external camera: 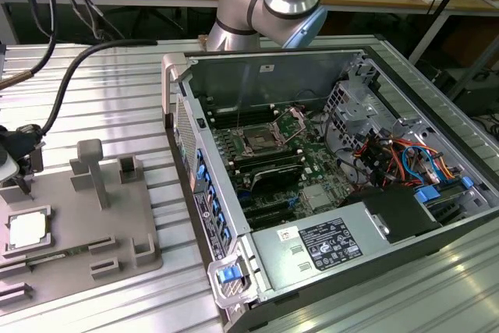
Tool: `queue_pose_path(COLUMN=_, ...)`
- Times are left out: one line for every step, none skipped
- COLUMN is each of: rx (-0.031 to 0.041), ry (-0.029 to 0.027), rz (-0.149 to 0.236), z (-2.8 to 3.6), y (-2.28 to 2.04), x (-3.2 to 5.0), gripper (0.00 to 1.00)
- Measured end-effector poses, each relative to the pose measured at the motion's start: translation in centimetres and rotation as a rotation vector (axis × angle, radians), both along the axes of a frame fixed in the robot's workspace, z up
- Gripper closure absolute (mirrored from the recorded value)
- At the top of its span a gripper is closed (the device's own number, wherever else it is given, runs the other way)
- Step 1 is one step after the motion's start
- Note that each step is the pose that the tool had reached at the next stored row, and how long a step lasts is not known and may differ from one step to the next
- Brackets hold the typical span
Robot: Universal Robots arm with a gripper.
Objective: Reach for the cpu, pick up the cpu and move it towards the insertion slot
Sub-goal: 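Reach for the cpu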
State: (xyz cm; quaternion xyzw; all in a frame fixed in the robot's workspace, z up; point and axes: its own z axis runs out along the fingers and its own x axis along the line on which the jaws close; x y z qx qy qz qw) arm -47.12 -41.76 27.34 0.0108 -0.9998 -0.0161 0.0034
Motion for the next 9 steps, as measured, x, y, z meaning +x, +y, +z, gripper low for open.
queue_pose_path(rx=0.0000, ry=0.0000, rz=0.000, z=-0.39, y=-0.03, x=0.19, gripper=0.34)
queue_pose_path(rx=0.0000, ry=-0.0001, rz=0.000, z=-0.77, y=-0.07, x=0.37, gripper=0.34)
queue_pose_path(rx=0.0000, ry=-0.0001, rz=0.000, z=-1.08, y=-0.14, x=0.49, gripper=0.34)
queue_pose_path(rx=0.0000, ry=-0.0001, rz=0.000, z=-1.33, y=-0.18, x=0.55, gripper=0.34)
queue_pose_path(rx=0.0000, ry=-0.0001, rz=0.000, z=-1.50, y=-0.24, x=0.58, gripper=0.34)
queue_pose_path(rx=0.0000, ry=-0.0001, rz=0.000, z=-1.80, y=-0.32, x=0.60, gripper=0.34)
queue_pose_path(rx=0.0001, ry=-0.0001, rz=0.000, z=-2.12, y=-0.39, x=0.64, gripper=0.34)
queue_pose_path(rx=0.0000, ry=0.0001, rz=0.000, z=-2.60, y=-0.45, x=0.73, gripper=0.34)
queue_pose_path(rx=0.0002, ry=0.0012, rz=0.000, z=-2.89, y=-0.46, x=0.82, gripper=0.34)
